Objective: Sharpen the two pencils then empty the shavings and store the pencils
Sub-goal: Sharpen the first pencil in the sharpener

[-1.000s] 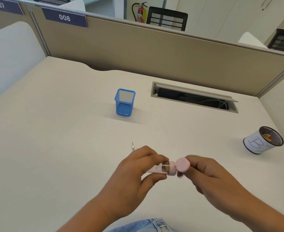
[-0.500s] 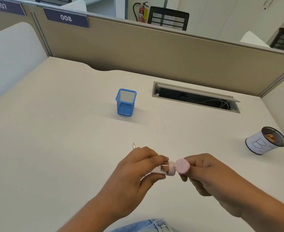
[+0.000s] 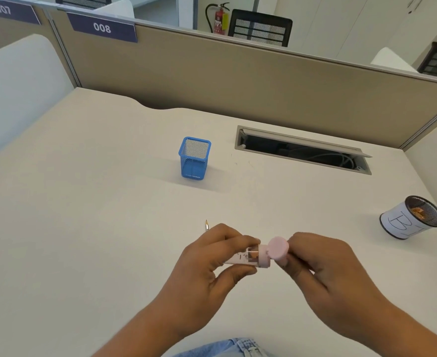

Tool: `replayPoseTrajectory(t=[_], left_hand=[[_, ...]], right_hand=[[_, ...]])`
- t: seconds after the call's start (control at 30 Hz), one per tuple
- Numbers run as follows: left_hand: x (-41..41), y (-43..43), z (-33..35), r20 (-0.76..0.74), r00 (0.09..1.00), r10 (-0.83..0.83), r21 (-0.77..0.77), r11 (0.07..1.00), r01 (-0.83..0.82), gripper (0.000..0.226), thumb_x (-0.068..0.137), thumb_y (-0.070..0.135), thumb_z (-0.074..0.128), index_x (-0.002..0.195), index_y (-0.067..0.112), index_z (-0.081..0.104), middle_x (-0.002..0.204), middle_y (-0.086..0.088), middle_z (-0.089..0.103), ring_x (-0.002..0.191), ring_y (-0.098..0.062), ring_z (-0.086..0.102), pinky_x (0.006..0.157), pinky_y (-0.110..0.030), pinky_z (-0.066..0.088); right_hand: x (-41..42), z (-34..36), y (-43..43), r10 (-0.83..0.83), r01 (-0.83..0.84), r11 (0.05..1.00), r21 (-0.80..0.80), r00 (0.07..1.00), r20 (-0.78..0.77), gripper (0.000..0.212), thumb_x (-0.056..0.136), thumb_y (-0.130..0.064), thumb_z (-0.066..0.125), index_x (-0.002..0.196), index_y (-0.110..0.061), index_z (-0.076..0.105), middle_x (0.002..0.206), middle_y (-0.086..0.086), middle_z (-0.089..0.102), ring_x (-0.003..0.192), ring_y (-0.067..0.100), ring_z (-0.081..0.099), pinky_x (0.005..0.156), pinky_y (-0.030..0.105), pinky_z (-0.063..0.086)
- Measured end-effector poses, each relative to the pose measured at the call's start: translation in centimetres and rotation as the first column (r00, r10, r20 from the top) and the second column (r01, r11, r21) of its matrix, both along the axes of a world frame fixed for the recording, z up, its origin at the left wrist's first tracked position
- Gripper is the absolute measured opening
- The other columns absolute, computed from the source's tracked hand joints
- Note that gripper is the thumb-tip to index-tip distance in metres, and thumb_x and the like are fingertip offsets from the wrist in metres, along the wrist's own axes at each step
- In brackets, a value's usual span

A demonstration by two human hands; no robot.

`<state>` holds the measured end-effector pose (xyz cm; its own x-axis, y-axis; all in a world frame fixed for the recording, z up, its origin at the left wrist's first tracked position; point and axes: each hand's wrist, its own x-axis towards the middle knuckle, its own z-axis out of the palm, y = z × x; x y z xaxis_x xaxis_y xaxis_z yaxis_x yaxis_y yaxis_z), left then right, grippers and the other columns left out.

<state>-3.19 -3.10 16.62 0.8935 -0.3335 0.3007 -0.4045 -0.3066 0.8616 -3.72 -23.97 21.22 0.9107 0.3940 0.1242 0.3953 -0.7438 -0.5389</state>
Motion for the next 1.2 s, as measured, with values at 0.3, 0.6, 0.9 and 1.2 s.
replayPoseTrajectory(t=[0.3,0.6,0.9,1.2], left_hand=[[0.4,0.0,-0.3,-0.037,0.999,-0.031,0.015,0.999,0.031,0.023,0.089,0.025,0.066,0.111,0.027,0.067,0.098,0.015,0.058,0.086,-0.011,0.058,0.072,-0.016,0.043],[0.4,0.2,0.6,-0.189,0.979,-0.081,-0.08,0.995,0.067,0.021,0.084,0.03,0.068,0.105,0.034,0.069,0.087,0.016,0.057,0.072,-0.006,0.047,0.068,-0.008,0.036],[1.0,-0.4,0.0,-0.089,0.995,-0.046,-0.048,0.998,0.042,0.025,0.087,0.025,0.067,0.11,0.03,0.069,0.097,0.01,0.061,0.087,-0.016,0.059,0.072,-0.024,0.047],[1.2,-0.6,-3.1,0.265,0.964,-0.018,0.234,0.971,-0.046,0.025,0.094,0.033,0.056,0.118,0.027,0.062,0.108,0.016,0.058,0.087,-0.015,0.055,0.075,-0.034,0.045]], right_hand=[[0.1,0.7,0.3,-0.069,0.157,0.964,0.216,0.929,-0.364,0.03,0.087,-0.06,0.051,0.08,-0.034,0.063,0.059,-0.01,0.047,0.054,0.009,0.032,0.049,0.018,0.027],[1.0,-0.7,-1.6,0.198,-0.117,0.972,-0.204,0.874,0.444,0.016,0.096,-0.026,0.058,0.098,-0.012,0.064,0.069,0.005,0.06,0.057,0.026,0.051,0.044,0.037,0.042],[0.4,-0.1,-0.2,0.035,-0.043,0.997,0.059,0.992,0.124,0.023,0.094,-0.039,0.053,0.075,-0.036,0.064,0.057,-0.017,0.04,0.052,0.004,0.035,0.049,0.016,0.029],[1.6,0.1,0.2,-0.138,0.565,0.817,0.117,0.388,-0.911,0.039,0.085,-0.023,0.063,0.052,-0.017,0.043,0.057,-0.002,0.015,0.048,0.015,0.009,0.042,0.022,0.01]])
